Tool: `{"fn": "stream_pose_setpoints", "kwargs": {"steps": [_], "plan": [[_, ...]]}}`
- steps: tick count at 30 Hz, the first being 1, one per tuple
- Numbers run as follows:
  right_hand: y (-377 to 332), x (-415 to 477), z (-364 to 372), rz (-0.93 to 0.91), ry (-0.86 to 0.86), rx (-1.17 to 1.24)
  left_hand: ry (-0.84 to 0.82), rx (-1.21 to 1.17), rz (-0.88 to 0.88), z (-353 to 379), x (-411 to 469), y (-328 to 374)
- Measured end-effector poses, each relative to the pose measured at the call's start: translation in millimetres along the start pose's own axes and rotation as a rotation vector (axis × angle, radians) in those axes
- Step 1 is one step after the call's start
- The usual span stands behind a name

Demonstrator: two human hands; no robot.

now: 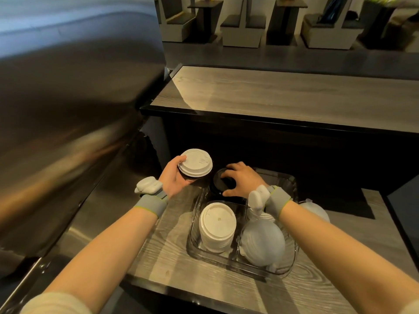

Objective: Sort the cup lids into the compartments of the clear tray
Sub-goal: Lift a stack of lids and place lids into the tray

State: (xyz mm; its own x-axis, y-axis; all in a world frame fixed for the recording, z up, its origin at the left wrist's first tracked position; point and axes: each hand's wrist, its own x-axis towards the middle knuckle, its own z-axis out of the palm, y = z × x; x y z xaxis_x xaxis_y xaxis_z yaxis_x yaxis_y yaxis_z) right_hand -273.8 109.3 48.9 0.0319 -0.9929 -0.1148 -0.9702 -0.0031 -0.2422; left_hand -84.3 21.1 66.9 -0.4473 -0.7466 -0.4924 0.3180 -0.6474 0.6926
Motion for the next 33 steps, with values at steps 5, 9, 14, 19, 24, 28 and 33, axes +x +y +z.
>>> {"fn": "stream_pose_setpoints", "kwargs": {"steps": [5, 9, 14, 19, 24, 28, 33], "plan": [[-4.9, -5.3, 8.7, 0.016, -0.044, 0.014, -0.019, 0.034, -0.030, 4.9, -0.9, 0.3], [-4.2, -13.9, -9.7, 0.083, 0.150, 0.265, -0.032, 0.084, -0.030, 11.4, -1.3, 0.2], [-4.4, -29.0, -38.1, 0.093, 0.297, 0.711, -0.151, 0.203, -0.034, 31.0, -6.5, -10.8], [4.0, -42.7, -37.8, 0.043, 0.226, 0.443, -0.258, 0.325, 0.003, 58.5, -11.1, -30.1], [18.5, -59.8, -31.6, 0.159, 0.268, 0.627, -0.242, 0.297, -0.038, 73.5, -11.0, -46.4], [31.1, -72.9, -32.1, 0.191, 0.264, 0.602, -0.265, 0.349, 0.001, 84.7, -11.4, -58.8], [44.4, -85.2, -34.1, 0.248, 0.229, 0.708, -0.260, 0.321, -0.002, 93.3, -12.4, -68.4]]}}
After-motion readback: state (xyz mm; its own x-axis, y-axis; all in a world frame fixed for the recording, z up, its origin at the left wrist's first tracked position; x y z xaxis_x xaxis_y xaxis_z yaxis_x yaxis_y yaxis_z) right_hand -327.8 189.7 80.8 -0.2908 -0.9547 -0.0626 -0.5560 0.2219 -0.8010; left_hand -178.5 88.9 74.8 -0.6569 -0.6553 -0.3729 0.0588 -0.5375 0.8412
